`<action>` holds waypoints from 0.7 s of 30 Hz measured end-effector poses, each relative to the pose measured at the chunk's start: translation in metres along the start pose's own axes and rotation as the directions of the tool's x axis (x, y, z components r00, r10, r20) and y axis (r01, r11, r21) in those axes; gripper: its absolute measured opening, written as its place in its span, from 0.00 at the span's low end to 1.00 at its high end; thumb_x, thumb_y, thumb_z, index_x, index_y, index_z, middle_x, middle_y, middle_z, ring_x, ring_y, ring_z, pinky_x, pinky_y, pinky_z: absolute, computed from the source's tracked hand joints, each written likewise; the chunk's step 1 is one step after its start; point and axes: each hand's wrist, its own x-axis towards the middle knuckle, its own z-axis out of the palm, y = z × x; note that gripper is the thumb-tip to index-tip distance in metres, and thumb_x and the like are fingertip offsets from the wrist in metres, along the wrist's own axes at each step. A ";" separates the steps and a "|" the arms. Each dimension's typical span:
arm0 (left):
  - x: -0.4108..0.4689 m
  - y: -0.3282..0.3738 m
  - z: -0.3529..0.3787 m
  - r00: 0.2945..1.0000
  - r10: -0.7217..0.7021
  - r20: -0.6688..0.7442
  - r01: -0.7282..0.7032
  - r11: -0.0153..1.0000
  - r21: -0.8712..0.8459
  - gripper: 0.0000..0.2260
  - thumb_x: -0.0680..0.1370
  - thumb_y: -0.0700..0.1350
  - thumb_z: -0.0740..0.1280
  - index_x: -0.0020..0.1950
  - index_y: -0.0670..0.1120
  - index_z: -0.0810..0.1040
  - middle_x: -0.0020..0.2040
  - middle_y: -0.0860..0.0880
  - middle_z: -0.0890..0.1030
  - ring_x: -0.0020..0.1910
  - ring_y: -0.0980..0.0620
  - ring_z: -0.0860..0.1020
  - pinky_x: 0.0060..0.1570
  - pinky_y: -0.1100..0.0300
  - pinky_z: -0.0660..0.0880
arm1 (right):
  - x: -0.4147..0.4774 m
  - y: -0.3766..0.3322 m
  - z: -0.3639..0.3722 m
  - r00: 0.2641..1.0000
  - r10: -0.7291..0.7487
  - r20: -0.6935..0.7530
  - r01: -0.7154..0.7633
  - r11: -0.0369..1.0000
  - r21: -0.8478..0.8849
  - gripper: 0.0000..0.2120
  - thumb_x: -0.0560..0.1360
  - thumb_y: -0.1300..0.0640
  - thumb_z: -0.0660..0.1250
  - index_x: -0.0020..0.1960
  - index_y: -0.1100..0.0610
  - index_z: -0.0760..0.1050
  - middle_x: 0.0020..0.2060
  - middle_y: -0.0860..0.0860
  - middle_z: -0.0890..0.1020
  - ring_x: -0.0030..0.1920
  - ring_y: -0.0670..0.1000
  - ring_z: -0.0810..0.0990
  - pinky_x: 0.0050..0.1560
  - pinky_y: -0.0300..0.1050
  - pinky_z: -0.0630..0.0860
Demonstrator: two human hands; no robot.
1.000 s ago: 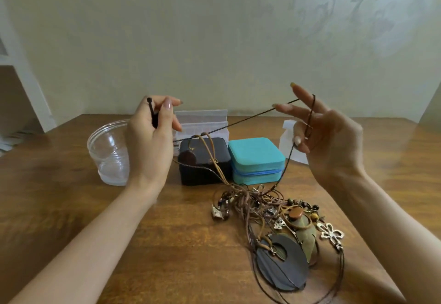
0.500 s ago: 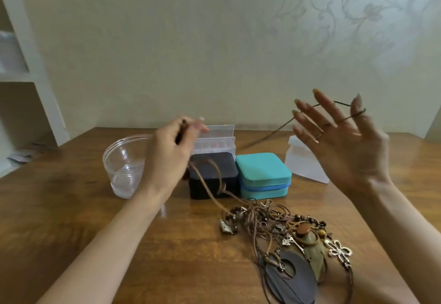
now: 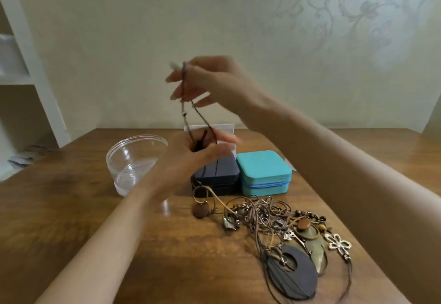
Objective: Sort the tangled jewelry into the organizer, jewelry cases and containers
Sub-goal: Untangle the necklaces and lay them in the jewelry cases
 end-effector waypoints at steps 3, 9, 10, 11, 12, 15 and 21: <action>0.002 0.000 -0.004 0.970 -0.073 -0.234 0.025 0.979 -0.200 0.18 0.76 0.55 0.62 0.30 0.48 0.77 0.24 0.51 0.64 0.23 0.56 0.61 0.27 0.63 0.55 | -0.004 0.018 0.004 0.981 -0.033 -0.192 0.011 0.993 -0.114 0.12 0.71 0.67 0.62 0.46 0.53 0.79 0.35 0.51 0.83 0.33 0.45 0.80 0.35 0.38 0.74; 0.006 -0.003 -0.017 0.929 -0.091 -0.359 -0.032 0.946 -0.321 0.19 0.82 0.50 0.55 0.32 0.45 0.67 0.27 0.49 0.60 0.23 0.56 0.58 0.22 0.68 0.56 | -0.075 0.078 0.020 0.819 0.452 0.353 -0.436 0.891 -0.130 0.24 0.64 0.43 0.72 0.57 0.50 0.72 0.44 0.49 0.84 0.33 0.43 0.79 0.33 0.33 0.73; 0.005 -0.003 -0.017 0.928 -0.090 -0.361 -0.034 0.946 -0.322 0.19 0.82 0.51 0.55 0.33 0.45 0.66 0.26 0.50 0.60 0.23 0.57 0.58 0.22 0.67 0.56 | -0.081 0.085 0.027 0.793 0.458 0.401 -0.450 0.885 -0.120 0.24 0.64 0.44 0.74 0.57 0.49 0.72 0.43 0.49 0.84 0.35 0.43 0.80 0.36 0.34 0.75; 0.005 -0.003 -0.015 0.926 -0.095 -0.364 -0.031 0.945 -0.325 0.19 0.82 0.51 0.55 0.33 0.45 0.66 0.26 0.51 0.61 0.23 0.57 0.58 0.22 0.67 0.56 | -0.085 0.089 0.031 0.804 0.439 0.402 -0.437 0.894 -0.103 0.22 0.66 0.48 0.75 0.56 0.49 0.72 0.39 0.48 0.84 0.35 0.43 0.81 0.38 0.35 0.75; 0.006 -0.003 -0.013 0.923 -0.097 -0.372 -0.028 0.948 -0.316 0.19 0.82 0.50 0.55 0.32 0.45 0.65 0.25 0.51 0.61 0.23 0.57 0.58 0.23 0.67 0.56 | -0.086 0.093 0.030 0.835 0.415 0.362 -0.408 0.907 -0.100 0.17 0.68 0.53 0.75 0.54 0.51 0.73 0.36 0.48 0.83 0.34 0.42 0.81 0.37 0.34 0.75; 0.008 -0.008 -0.018 0.876 -0.119 -0.468 -0.011 0.964 -0.266 0.19 0.83 0.47 0.54 0.32 0.44 0.61 0.26 0.54 0.61 0.23 0.58 0.59 0.23 0.68 0.57 | -0.084 0.100 0.022 0.932 0.347 0.103 -0.335 0.935 -0.116 0.05 0.70 0.62 0.73 0.42 0.56 0.77 0.28 0.47 0.80 0.27 0.41 0.78 0.30 0.33 0.73; 0.011 -0.020 -0.020 0.864 -0.172 -0.473 0.121 0.983 -0.137 0.20 0.83 0.46 0.55 0.31 0.46 0.58 0.28 0.51 0.58 0.22 0.59 0.58 0.22 0.68 0.54 | -0.088 0.105 -0.017 0.968 0.239 -0.073 -0.189 0.892 0.410 0.06 0.69 0.63 0.68 0.34 0.56 0.77 0.30 0.52 0.82 0.28 0.46 0.73 0.30 0.35 0.69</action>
